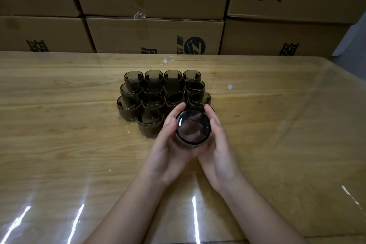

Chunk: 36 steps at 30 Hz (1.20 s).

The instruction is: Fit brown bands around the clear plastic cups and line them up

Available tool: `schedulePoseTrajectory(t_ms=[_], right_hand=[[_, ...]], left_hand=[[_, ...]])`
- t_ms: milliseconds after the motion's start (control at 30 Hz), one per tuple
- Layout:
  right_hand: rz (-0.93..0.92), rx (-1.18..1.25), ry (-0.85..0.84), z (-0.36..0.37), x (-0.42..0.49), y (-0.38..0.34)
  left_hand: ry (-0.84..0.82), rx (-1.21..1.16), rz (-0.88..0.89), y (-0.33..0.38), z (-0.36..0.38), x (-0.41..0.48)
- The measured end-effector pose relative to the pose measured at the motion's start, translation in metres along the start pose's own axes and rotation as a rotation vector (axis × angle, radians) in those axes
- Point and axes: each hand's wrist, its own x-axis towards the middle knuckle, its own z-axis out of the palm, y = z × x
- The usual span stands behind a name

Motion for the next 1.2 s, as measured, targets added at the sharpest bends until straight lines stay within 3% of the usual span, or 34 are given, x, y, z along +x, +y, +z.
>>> schedulePoseTrajectory(t_ms=[200, 367, 467, 600, 767, 867, 933, 1033, 1100, 1200], right_hand=[[0.017, 0.120, -0.080, 0.001, -0.001, 0.003], [-0.044, 0.044, -0.070, -0.002, 0.001, -0.001], [-0.135, -0.151, -0.034, -0.004, 0.001, -0.004], [-0.394, -0.608, -0.041, -0.008, -0.001, -0.005], [-0.293, -0.873, -0.090, -0.016, 0.005, 0.004], [-0.273, -1.011, -0.214, -0.015, 0.003, 0.013], [-0.279, -0.863, -0.203, -0.011, 0.002, 0.012], [-0.159, -0.353, -0.119, -0.007, 0.003, 0.003], [-0.058, -0.078, -0.114, -0.007, 0.005, -0.001], [-0.009, 0.077, -0.119, -0.006, 0.006, -0.002]], left_hand=[[-0.080, -0.096, 0.031, 0.005, -0.002, 0.000], [-0.006, -0.130, 0.005, 0.002, -0.003, 0.002], [0.102, 0.203, 0.056, 0.005, 0.000, 0.003], [0.282, 1.041, 0.313, 0.011, -0.007, 0.002], [0.439, 1.107, 0.379, 0.008, -0.020, 0.009], [0.479, 1.143, 0.374, 0.005, -0.020, 0.008], [0.464, 1.061, 0.373, 0.006, -0.018, 0.008], [0.330, 0.832, 0.290, 0.012, -0.014, 0.008], [0.234, 0.859, 0.262, 0.014, -0.012, 0.005], [0.152, 0.971, 0.307, 0.011, -0.012, 0.004]])
